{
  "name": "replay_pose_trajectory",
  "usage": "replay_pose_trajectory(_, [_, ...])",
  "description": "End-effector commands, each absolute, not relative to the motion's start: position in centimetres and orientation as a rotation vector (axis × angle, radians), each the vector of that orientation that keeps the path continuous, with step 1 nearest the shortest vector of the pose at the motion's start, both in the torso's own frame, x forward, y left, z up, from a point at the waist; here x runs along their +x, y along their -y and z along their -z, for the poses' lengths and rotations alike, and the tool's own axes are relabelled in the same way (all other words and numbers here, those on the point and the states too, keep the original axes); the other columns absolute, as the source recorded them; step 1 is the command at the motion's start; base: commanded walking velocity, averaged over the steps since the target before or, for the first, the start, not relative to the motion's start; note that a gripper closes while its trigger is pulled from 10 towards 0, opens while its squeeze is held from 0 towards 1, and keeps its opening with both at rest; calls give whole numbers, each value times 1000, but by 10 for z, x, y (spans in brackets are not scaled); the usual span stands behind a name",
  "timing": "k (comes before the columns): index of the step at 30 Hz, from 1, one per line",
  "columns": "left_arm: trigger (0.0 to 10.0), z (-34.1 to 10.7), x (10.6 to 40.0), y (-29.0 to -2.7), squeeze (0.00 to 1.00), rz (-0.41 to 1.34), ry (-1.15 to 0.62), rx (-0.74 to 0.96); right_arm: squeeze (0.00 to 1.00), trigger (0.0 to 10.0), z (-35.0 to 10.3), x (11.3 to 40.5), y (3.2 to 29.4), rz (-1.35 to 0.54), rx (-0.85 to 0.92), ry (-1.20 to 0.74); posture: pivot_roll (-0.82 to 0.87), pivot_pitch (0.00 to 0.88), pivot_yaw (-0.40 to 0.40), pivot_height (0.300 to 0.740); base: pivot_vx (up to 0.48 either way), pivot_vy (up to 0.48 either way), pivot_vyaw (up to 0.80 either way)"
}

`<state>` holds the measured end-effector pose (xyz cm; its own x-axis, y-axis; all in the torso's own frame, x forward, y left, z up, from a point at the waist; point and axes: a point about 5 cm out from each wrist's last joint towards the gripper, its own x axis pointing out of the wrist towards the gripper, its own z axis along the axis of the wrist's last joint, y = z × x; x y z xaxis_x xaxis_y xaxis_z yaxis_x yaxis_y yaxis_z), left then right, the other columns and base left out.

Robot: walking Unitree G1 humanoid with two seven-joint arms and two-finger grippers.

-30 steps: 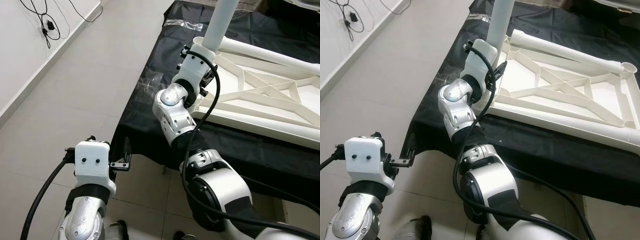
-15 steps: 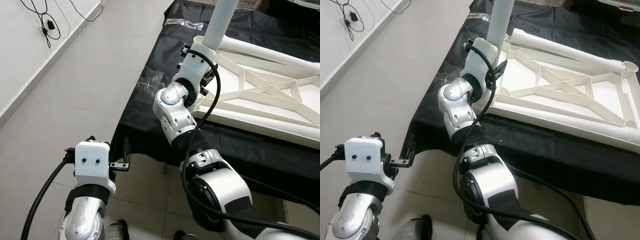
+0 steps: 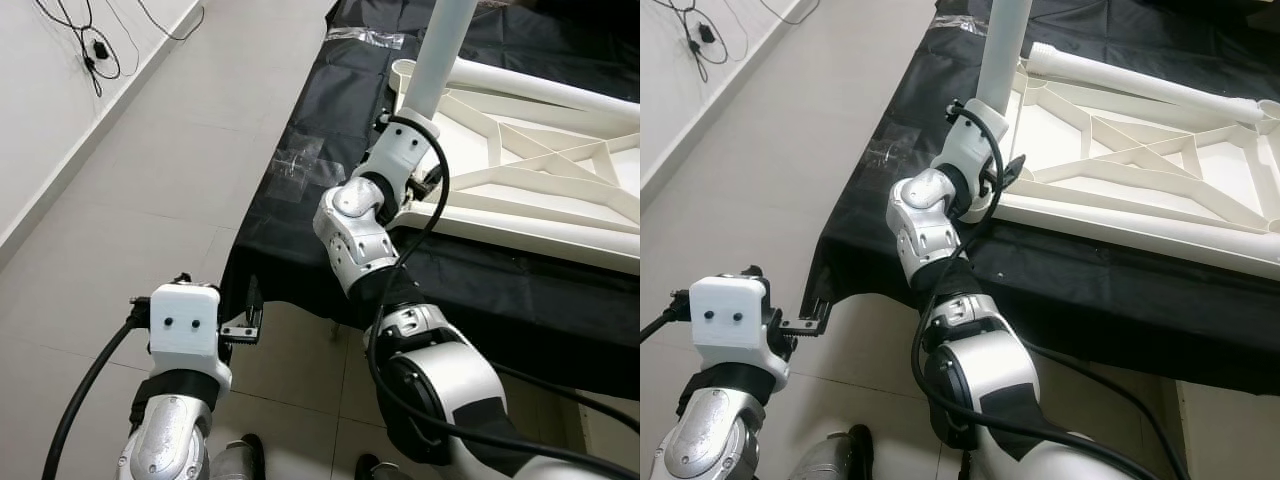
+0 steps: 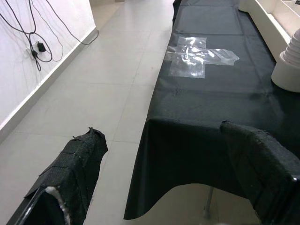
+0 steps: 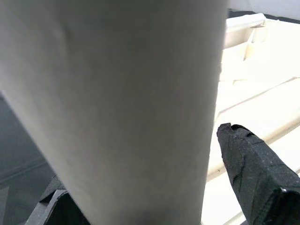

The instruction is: Building children table

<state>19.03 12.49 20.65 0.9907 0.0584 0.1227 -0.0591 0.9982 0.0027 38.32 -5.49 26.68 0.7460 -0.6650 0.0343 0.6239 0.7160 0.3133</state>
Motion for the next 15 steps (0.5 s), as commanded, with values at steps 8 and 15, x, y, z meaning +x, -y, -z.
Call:
replay_pose_trajectory(8, [10000,-201,190,-126,0,-53,108,22,1000,10000,-244,380,54,698,339,53,55,282,-8,740,0,0,0])
replay_pose_trajectory(15, [10000,-199,193,-127,0,-47,109,38,953,10000,-238,379,52,643,356,46,49,263,0,740,0,0,0])
